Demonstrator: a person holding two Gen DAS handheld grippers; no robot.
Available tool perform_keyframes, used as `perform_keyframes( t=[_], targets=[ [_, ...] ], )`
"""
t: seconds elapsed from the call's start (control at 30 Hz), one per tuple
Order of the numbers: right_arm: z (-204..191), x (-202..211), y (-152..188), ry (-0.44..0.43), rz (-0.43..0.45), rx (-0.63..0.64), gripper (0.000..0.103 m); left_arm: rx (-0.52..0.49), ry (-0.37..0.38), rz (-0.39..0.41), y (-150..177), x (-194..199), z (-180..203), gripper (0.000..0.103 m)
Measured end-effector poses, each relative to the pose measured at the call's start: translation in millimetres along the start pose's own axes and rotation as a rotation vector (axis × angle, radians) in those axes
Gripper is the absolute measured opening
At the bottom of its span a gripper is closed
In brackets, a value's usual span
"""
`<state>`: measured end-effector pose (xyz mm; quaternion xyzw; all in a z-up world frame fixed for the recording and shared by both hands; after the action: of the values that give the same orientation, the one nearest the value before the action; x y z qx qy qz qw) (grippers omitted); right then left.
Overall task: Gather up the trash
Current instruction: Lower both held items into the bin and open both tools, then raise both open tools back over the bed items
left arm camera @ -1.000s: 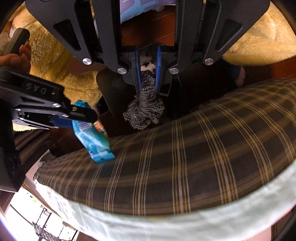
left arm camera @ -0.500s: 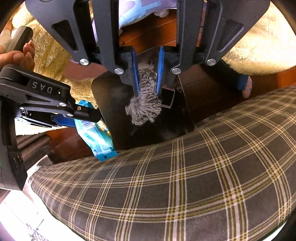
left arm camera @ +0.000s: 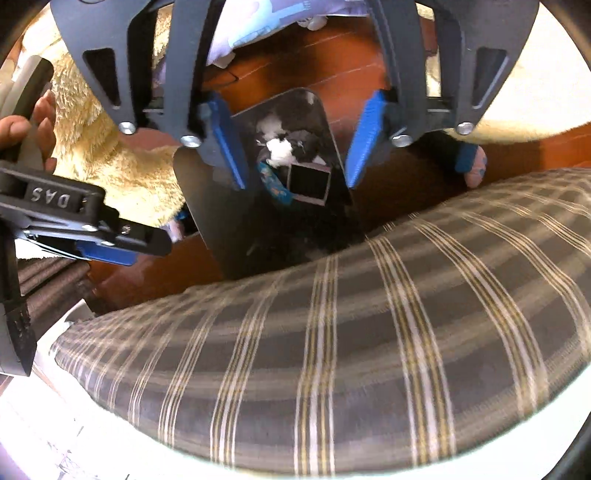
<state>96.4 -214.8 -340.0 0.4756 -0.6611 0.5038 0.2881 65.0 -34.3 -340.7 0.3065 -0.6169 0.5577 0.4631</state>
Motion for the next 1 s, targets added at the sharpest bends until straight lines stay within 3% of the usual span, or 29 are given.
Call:
perform_keyframes(
  t=[0.13, 0.27, 0.63, 0.83, 1.0],
  targets=[
    [-3, 27, -13, -0.023, 0.063, -0.012, 0.084, 0.004, -0.036, 0.072, -15, 25, -3, 0.079],
    [-11, 57, -32, -0.031, 0.14, 0.003, 0.087, 0.011, -0.058, 0.135, -31, 54, -7, 0.087],
    [-30, 110, -100, -0.016, 0.305, 0.075, 0.087, -0.004, -0.066, 0.311, -90, 126, -19, 0.089],
    [-50, 104, -144, -0.051, 0.341, 0.113, 0.087, 0.001, -0.106, 0.356, -126, 132, -33, 0.089],
    [-68, 89, -186, -0.07, 0.34, 0.125, 0.087, 0.033, -0.144, 0.332, -152, 117, -53, 0.089]
  ],
)
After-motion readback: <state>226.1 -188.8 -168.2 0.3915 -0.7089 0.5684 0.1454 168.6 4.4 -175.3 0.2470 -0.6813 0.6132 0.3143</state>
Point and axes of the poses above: each gripper's, at about its wrist camera, not at the fingertips, and x roughly against the way its jaws point, z to its right, y to its underside, the point moved 7 cm from there along -x, roughly the way its jaws point, and after that the axes turned 6 degrees about -y, right-handed, at the moved point
